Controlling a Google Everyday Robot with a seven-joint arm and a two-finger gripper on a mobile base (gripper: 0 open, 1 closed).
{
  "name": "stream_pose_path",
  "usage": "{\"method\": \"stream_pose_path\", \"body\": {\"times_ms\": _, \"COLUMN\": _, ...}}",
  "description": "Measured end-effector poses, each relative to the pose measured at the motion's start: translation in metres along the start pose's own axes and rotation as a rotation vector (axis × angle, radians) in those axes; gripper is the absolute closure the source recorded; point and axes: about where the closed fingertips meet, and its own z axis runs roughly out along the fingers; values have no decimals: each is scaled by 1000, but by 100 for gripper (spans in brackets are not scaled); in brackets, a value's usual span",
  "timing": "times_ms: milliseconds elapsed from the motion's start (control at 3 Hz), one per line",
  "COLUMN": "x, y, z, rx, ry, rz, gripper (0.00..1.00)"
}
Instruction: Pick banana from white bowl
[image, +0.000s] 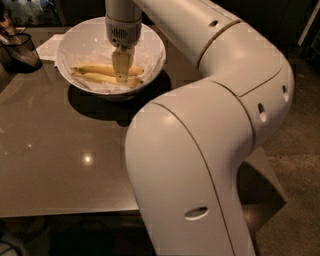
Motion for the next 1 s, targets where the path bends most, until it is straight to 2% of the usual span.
{"method": "stream_pose_path", "body": {"times_ms": 1000, "x": -5, "y": 1, "z": 15, "rx": -20, "ry": 5, "rz": -34, "gripper": 47}}
